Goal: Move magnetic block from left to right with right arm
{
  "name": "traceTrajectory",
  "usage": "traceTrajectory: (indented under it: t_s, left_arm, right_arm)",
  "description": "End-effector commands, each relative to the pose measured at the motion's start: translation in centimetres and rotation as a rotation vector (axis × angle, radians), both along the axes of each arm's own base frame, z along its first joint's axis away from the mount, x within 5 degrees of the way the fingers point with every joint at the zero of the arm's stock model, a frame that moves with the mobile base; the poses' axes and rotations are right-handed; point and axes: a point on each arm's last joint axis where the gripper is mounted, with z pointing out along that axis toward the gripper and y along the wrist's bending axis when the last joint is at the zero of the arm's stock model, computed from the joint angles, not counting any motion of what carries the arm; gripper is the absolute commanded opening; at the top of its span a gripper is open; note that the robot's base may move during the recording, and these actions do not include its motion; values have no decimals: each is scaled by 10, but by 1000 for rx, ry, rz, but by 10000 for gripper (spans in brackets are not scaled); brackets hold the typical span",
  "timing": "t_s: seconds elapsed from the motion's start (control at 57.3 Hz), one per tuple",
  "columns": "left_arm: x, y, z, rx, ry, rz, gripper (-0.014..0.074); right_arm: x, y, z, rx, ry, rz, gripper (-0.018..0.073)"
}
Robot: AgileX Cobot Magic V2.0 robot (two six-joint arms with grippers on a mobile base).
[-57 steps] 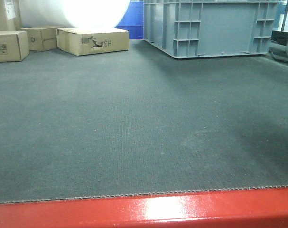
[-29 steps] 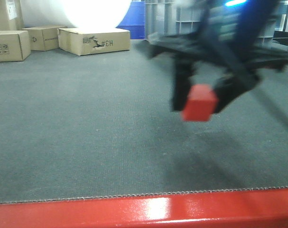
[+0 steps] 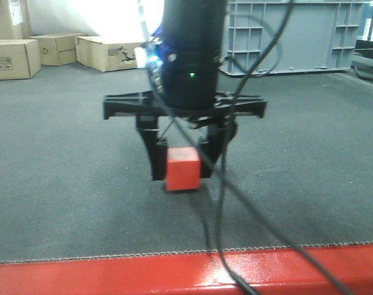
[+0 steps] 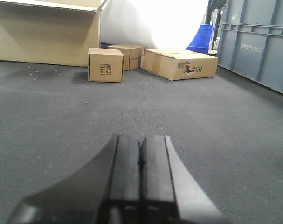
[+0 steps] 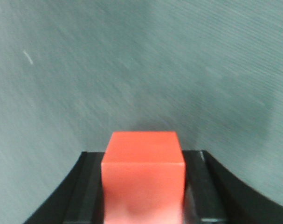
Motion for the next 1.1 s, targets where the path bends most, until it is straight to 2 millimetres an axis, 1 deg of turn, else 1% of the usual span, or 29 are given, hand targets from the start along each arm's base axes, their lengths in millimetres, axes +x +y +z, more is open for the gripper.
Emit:
traceTrajectory:
  t_s: [0.0, 0.07, 0.157, 0.192, 0.244, 0.454, 0.558, 0.698, 0.855, 0.96, 1.029, 1.082]
  left_arm:
    - [-1, 0, 6, -3, -87, 1, -126]
    - [-1, 0, 6, -3, -87, 1, -126]
    - [-1, 0, 6, -3, -87, 1, -126]
    - [-1, 0, 6, -3, -87, 1, -126]
    - [-1, 0, 6, -3, -87, 1, -126]
    - [-1, 0, 6, -3, -87, 1, -126]
    - [-1, 0, 6, -3, -87, 1, -126]
    - [-1, 0, 6, -3, -87, 1, -126]
    - [-1, 0, 6, -3, -87, 1, -126]
    - [-1, 0, 6, -3, -87, 1, -126]
    - [-1, 0, 6, -3, -87, 1, -126]
    - [-1, 0, 6, -3, -87, 1, -126]
  right_arm:
    - [2, 3, 31, 66, -55, -25, 340]
    - [4, 5, 29, 64, -53, -23, 384]
    - [4, 5, 29, 64, -53, -21, 492]
    - [4, 5, 29, 62, -53, -21, 520]
    - [4, 5, 30, 65, -56, -21, 538]
    - [3, 4, 36, 76, -71, -20, 535]
    - [1, 1, 45, 78, -95, -17, 535]
    - [-4, -4, 64, 103, -134, -15, 535]
    - [-10, -15, 92, 108, -221, -2, 535]
    - [-15, -25, 112, 90, -297, 75, 529]
    - [-20, -30, 123, 79, -339, 160, 488]
    - [-24, -34, 130, 74, -365, 212, 428]
